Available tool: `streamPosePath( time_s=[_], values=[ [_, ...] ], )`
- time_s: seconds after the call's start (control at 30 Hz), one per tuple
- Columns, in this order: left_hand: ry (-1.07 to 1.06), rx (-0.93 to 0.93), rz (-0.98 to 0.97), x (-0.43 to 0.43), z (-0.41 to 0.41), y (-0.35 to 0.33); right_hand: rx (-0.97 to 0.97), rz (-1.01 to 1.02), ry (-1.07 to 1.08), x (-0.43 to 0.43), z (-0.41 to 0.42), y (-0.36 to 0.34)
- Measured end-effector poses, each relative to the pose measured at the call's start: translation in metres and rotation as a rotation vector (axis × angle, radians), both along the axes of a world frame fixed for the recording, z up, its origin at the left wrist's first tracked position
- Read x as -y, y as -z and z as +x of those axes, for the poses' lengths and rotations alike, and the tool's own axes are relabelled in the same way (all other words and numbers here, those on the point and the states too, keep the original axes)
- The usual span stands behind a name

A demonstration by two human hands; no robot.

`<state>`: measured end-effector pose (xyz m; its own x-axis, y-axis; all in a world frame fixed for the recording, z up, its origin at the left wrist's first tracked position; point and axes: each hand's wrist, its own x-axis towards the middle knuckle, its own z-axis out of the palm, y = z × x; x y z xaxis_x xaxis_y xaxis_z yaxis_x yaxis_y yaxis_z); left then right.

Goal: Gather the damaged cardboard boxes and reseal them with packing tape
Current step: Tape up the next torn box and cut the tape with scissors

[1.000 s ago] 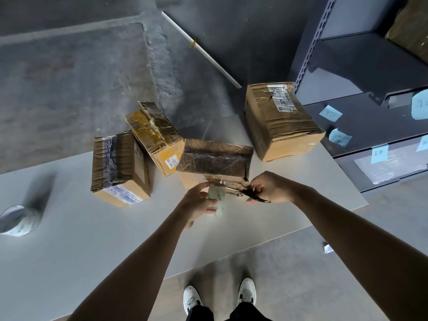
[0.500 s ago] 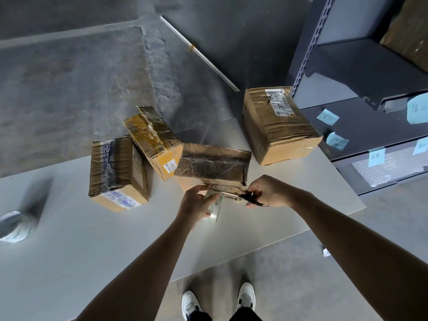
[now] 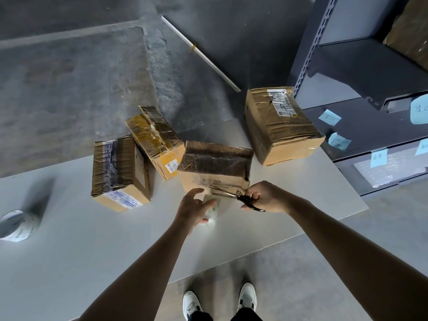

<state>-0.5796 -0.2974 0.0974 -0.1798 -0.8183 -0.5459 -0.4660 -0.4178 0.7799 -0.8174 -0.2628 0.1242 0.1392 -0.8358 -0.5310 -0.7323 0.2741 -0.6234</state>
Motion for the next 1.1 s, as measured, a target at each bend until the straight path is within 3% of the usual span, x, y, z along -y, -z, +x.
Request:
streamPosePath(
  time_s=[0.33,0.47,0.63,0.9,1.1],
  values=[
    [0.148,0.122,-0.123,-0.001,0.007,0.001,-0.132,-0.030,-0.082,-0.007,0.005,0.019],
    [0.216,0.312,-0.362,0.001,0.014,0.005,-0.174,-0.064,-0.104,-0.014,0.010,0.035],
    [0.332,0.307,-0.544,-0.004,0.024,0.004,-0.241,-0.147,-0.090,-0.023,0.019,0.055],
    [0.277,0.317,-0.679,-0.018,0.037,0.001,-0.368,-0.255,-0.121,-0.036,0.032,0.075],
    [0.253,0.353,-0.600,-0.021,0.037,-0.003,-0.359,-0.287,-0.135,-0.042,0.035,0.082]
  ],
)
